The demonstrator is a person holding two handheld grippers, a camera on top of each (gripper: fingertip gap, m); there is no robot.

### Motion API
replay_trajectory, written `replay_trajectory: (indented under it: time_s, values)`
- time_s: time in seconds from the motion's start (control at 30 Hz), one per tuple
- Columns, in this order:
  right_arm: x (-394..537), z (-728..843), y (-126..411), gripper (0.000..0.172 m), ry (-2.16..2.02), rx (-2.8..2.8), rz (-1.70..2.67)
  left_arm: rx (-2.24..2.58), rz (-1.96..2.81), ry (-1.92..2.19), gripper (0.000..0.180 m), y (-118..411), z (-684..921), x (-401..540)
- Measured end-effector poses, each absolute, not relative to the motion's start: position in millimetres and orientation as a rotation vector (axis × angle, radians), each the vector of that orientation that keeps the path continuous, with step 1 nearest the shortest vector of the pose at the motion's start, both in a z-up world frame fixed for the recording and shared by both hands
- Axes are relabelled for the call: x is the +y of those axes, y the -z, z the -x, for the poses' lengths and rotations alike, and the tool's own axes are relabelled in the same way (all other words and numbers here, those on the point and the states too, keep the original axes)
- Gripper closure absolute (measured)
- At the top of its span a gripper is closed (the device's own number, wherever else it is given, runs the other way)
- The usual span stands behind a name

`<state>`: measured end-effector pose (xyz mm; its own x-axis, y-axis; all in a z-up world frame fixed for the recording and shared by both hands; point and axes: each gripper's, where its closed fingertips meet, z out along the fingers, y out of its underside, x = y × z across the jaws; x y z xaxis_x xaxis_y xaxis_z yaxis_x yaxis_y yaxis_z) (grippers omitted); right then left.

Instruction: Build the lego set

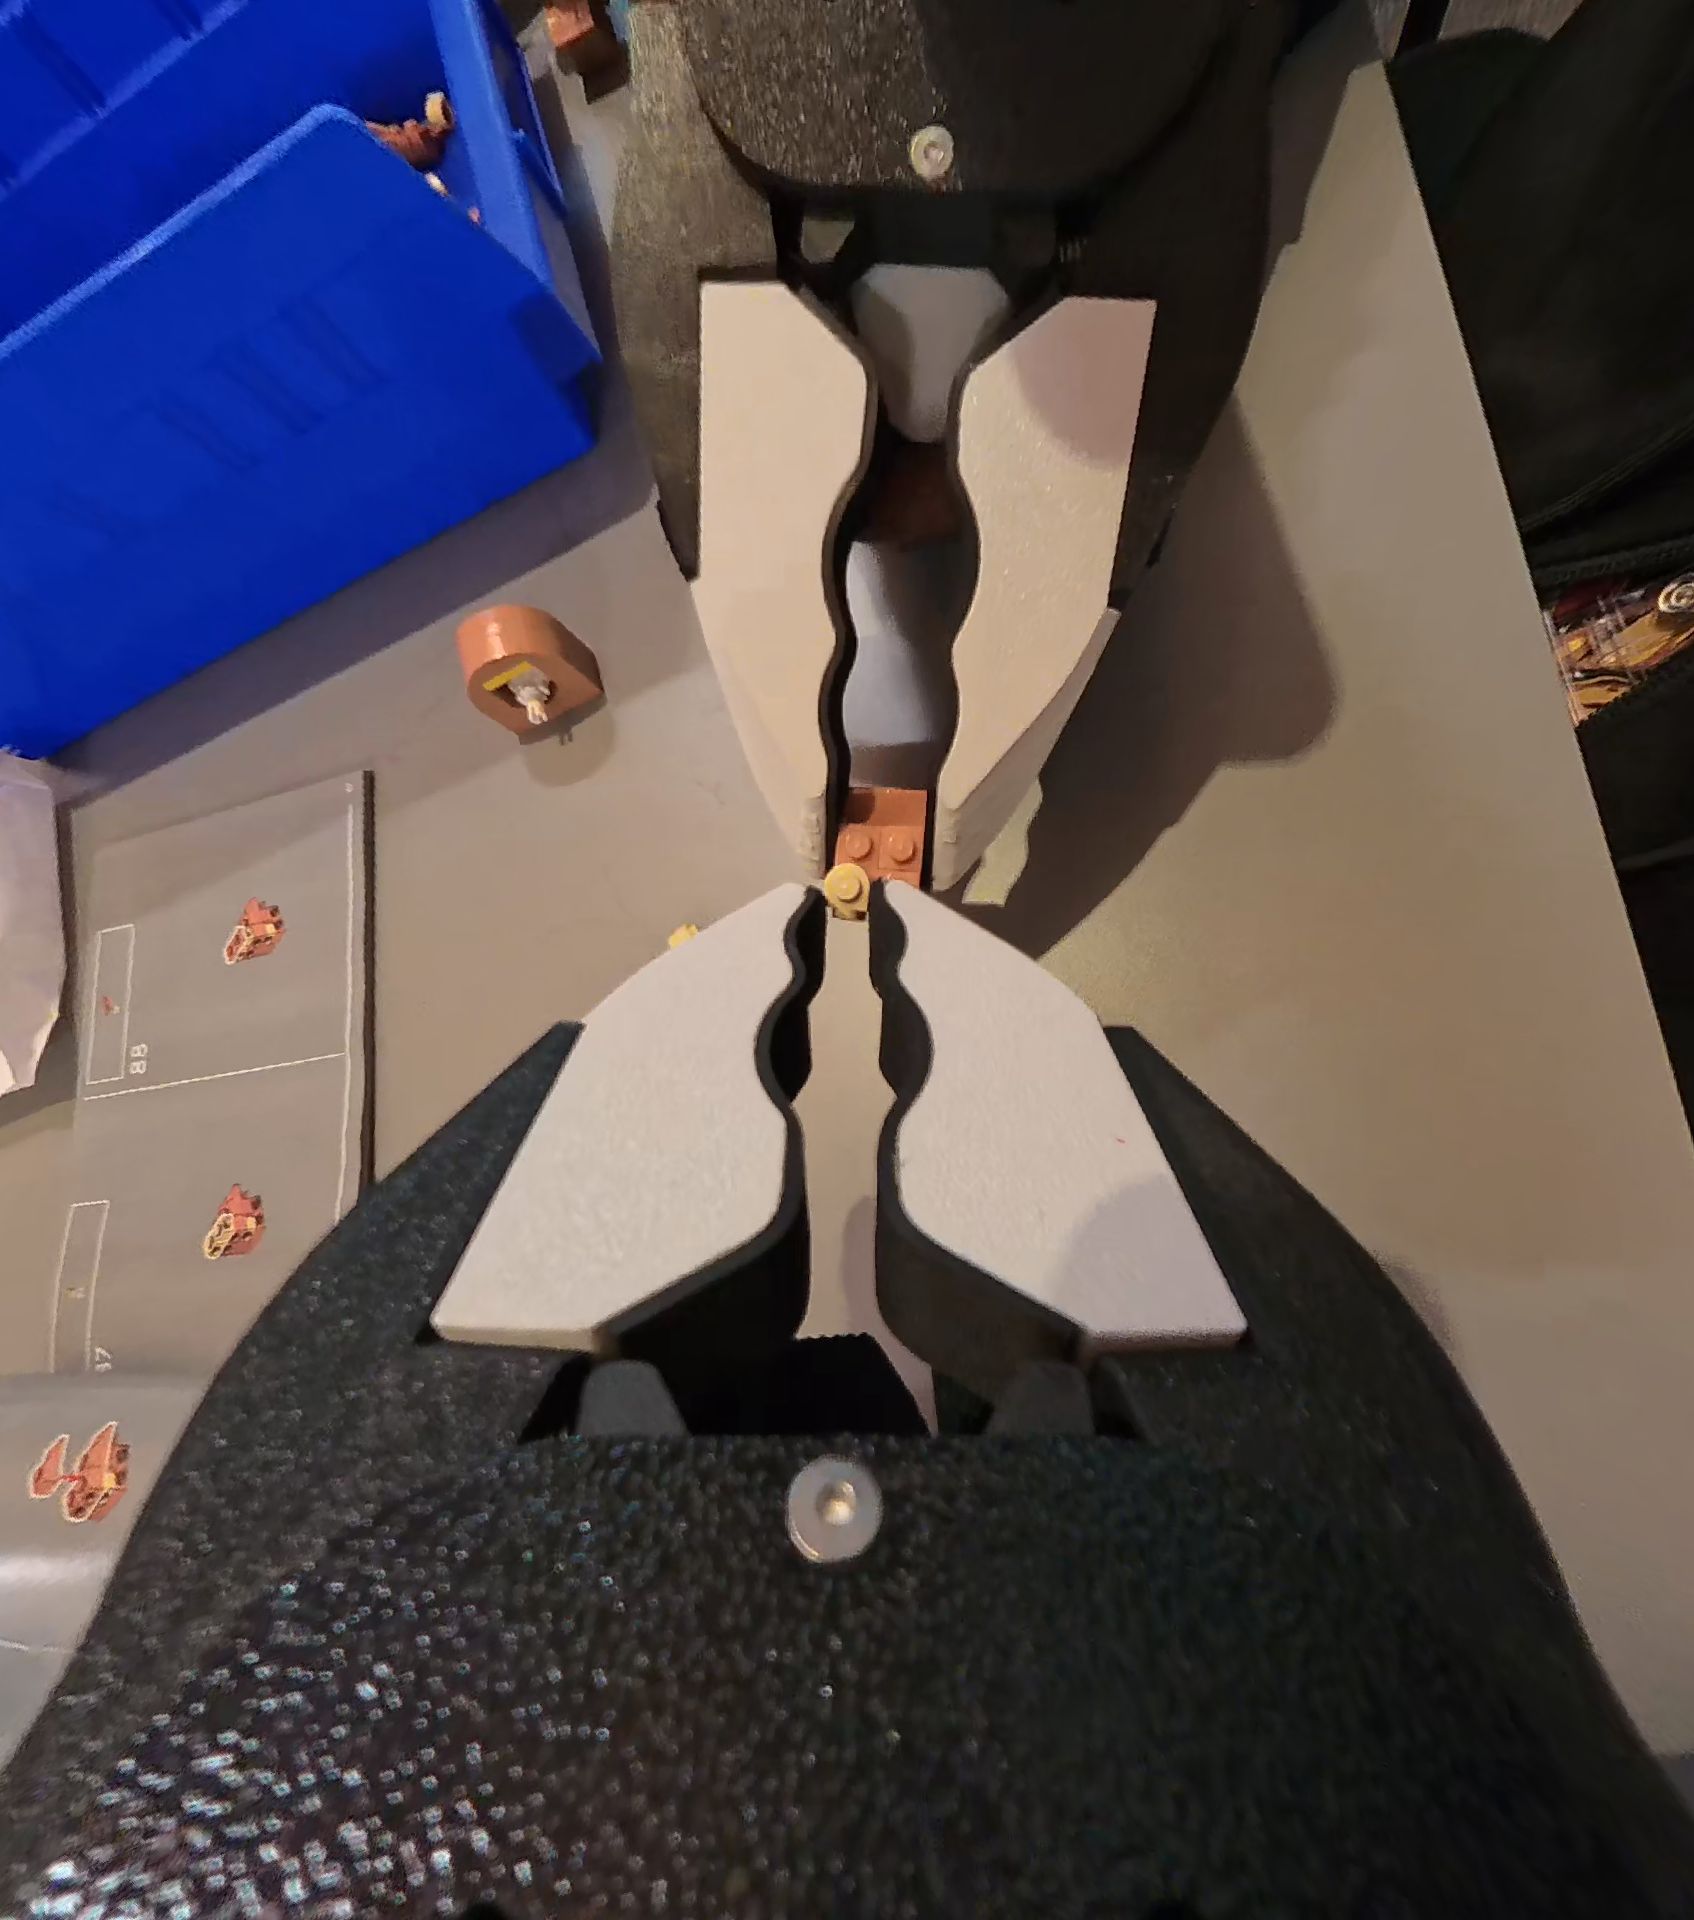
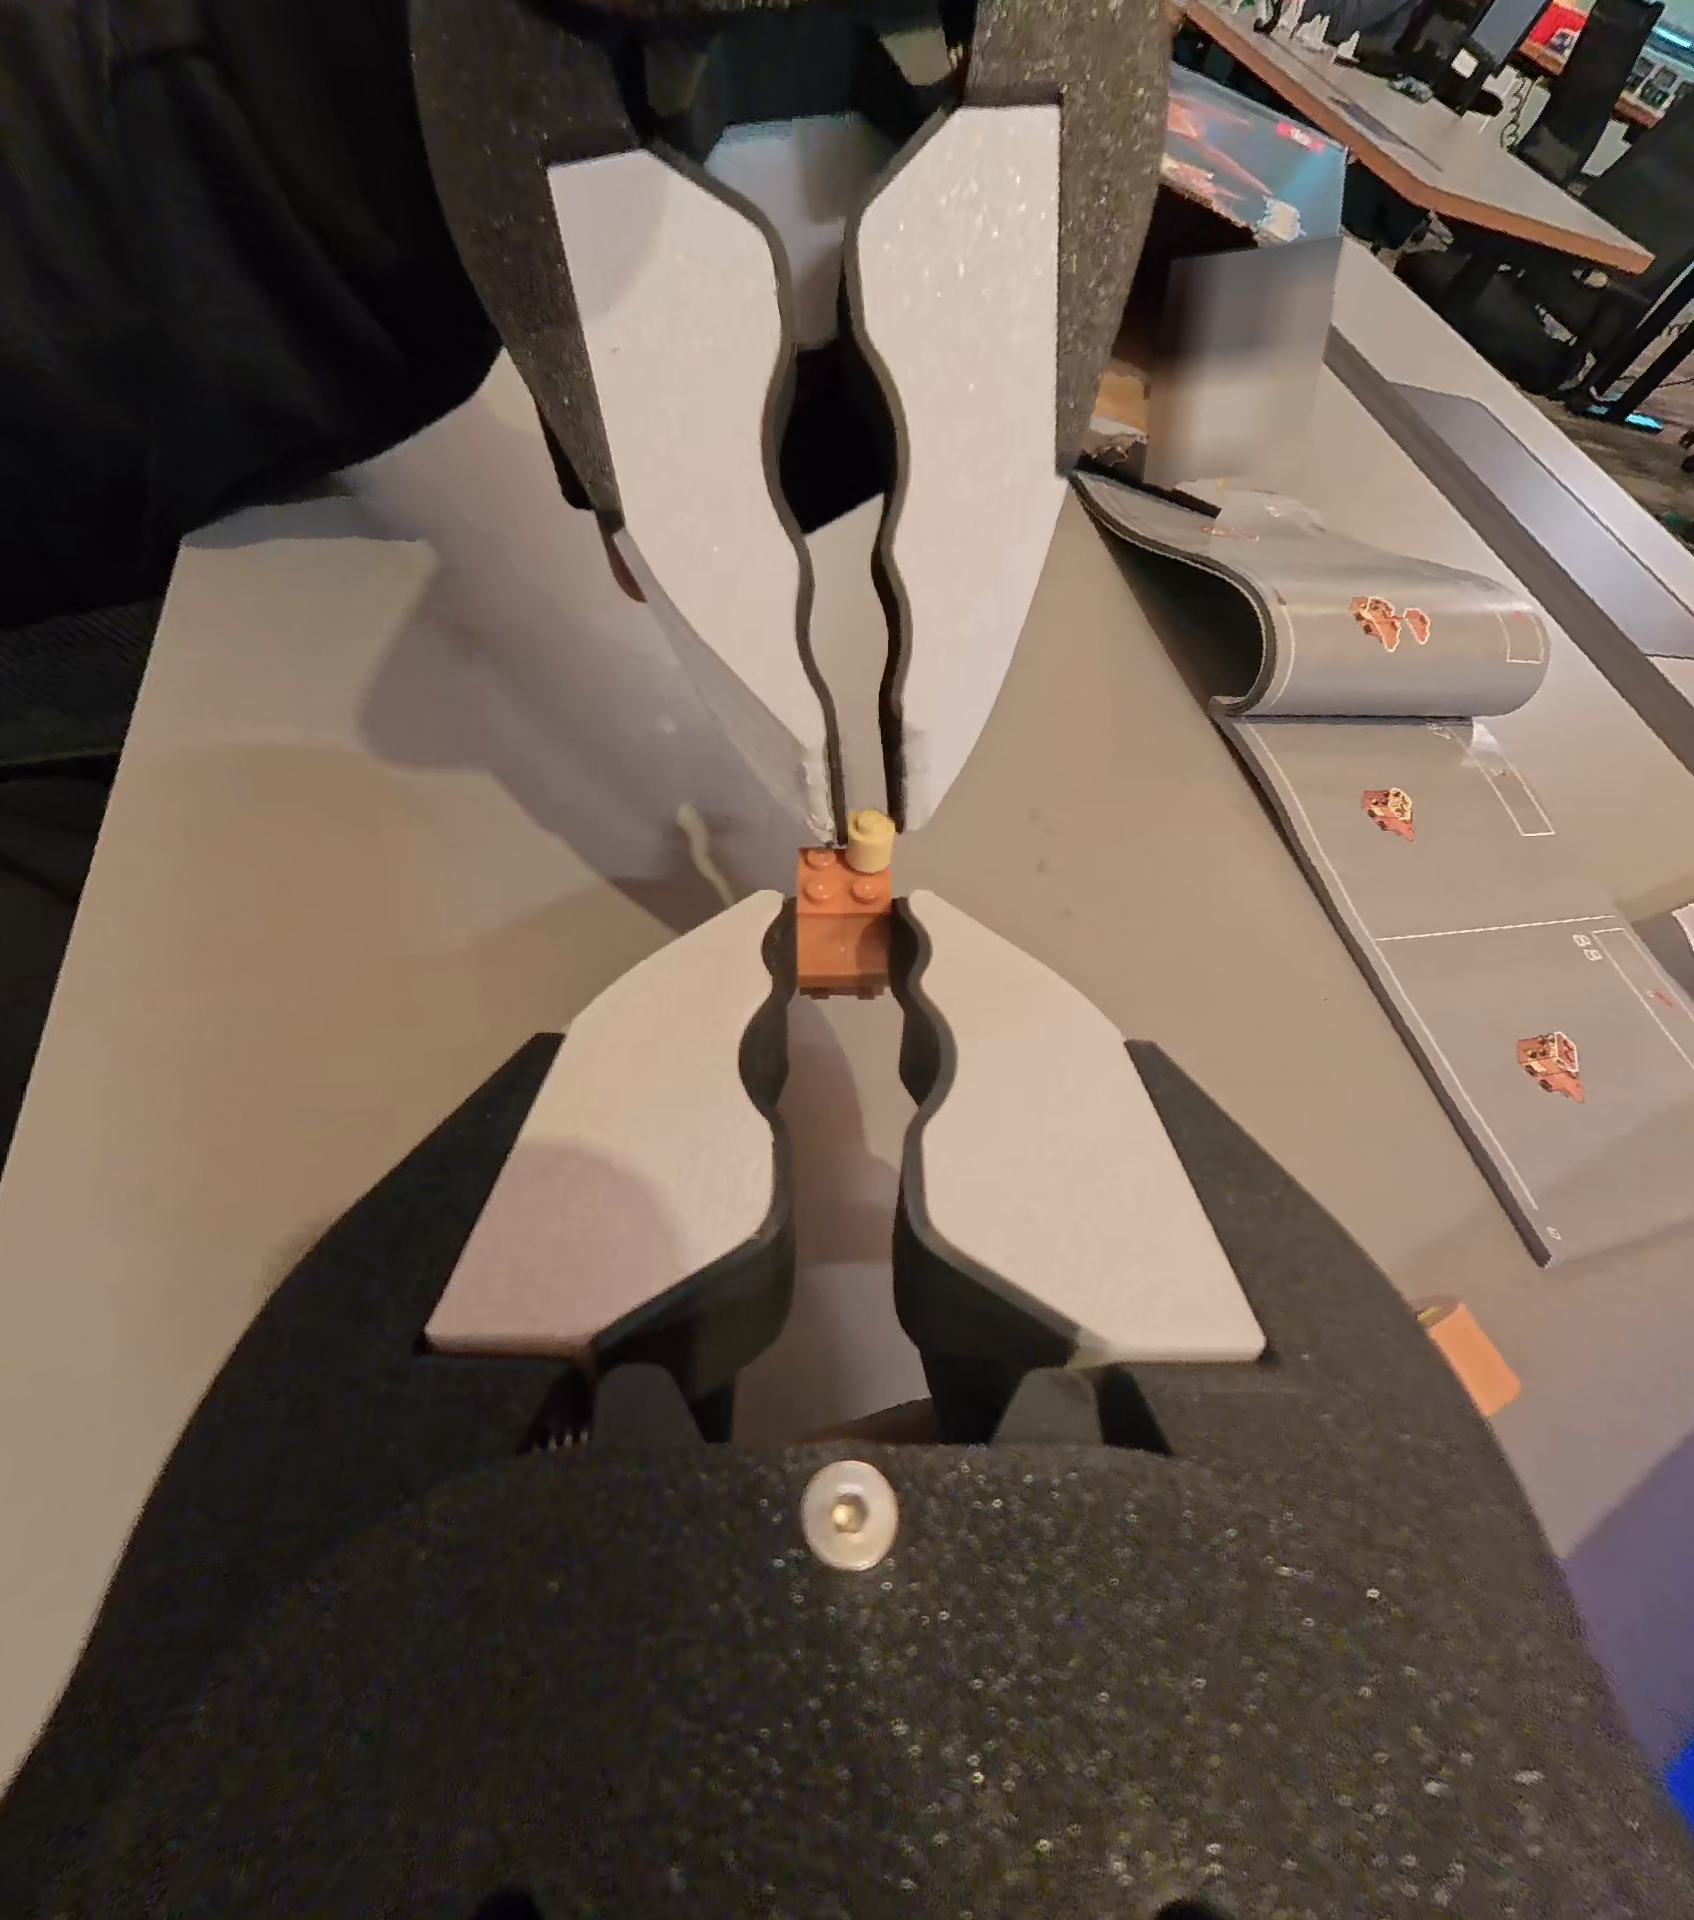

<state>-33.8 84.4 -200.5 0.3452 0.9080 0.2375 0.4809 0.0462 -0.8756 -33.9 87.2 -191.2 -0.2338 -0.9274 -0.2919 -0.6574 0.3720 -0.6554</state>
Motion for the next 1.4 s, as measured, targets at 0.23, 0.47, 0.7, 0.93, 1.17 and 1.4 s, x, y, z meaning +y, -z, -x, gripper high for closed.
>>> replay_trajectory:
  time_s: [0.23, 0.47, 0.7, 0.93, 1.17, 1.4]
  values:
    - [81, 36, 201, 0.155, -0.511, -1.299, 1.573, 2.047, 1.393, 0.478, 0.173, 192, 35, 82]
    - [83, 35, 196, 0.156, -0.539, -1.259, 1.573, 1.953, 1.447, 0.647, 0.173, 188, 33, 85]
    - [88, 31, 192, 0.155, -0.570, -1.199, 1.592, 1.812, 1.533, 0.827, 0.173, 185, 29, 90]
    - [89, 30, 191, 0.155, -0.559, -1.199, 1.594, 1.784, 1.522, 0.851, 0.173, 182, 27, 92]
    - [91, 29, 195, 0.155, -0.581, -1.205, 1.625, 1.825, 1.514, 0.786, 0.173, 189, 29, 93]
    - [89, 31, 198, 0.155, -0.579, -1.220, 1.628, 1.865, 1.501, 0.749, 0.173, 194, 31, 92]
